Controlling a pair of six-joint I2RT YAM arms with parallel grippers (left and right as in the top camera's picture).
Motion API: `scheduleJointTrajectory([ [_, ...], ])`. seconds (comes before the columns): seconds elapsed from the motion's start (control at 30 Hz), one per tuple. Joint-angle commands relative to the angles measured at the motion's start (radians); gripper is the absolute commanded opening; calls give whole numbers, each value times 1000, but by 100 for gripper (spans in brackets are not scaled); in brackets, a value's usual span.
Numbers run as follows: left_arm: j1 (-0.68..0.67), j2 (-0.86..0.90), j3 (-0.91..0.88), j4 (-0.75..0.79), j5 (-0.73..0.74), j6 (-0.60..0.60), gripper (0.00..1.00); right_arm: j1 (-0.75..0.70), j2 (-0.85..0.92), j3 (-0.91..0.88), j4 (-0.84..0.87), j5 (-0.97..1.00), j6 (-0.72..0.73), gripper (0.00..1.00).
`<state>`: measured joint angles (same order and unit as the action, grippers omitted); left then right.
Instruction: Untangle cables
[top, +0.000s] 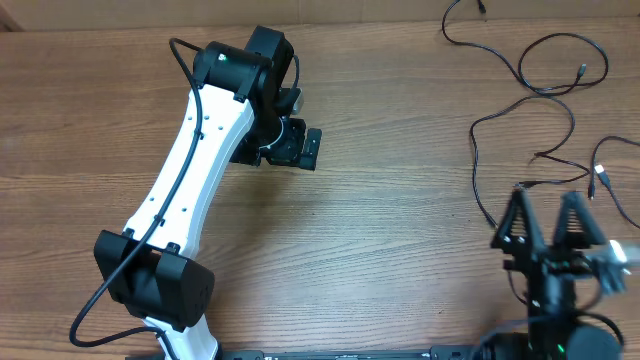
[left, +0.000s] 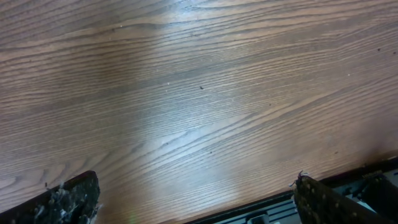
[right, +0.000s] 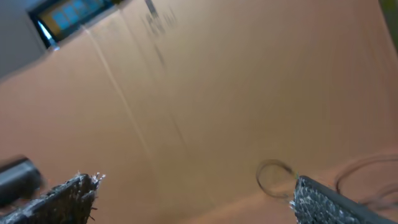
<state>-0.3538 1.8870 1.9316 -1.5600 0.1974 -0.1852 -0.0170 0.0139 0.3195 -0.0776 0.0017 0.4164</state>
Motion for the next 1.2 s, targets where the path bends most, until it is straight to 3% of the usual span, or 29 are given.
scheduleJointTrajectory([
  [0.0, -2, -30, 14, -2, 9, -10, 100, 6, -9, -129, 57, 8, 3, 100],
  [0.2, -2, -30, 14, -2, 9, -10, 100, 6, -9, -259, 100, 8, 3, 100],
  [0.5, -2, -30, 14, -2, 9, -10, 100, 6, -9, -312, 79, 51, 2, 100],
  [0.7, -2, -30, 14, -2, 9, -10, 100, 6, -8, -311, 8, 136, 2, 100],
  [1.17, -2, -30, 14, -2, 9, -10, 100, 6, -7, -311, 9, 136, 2, 100],
])
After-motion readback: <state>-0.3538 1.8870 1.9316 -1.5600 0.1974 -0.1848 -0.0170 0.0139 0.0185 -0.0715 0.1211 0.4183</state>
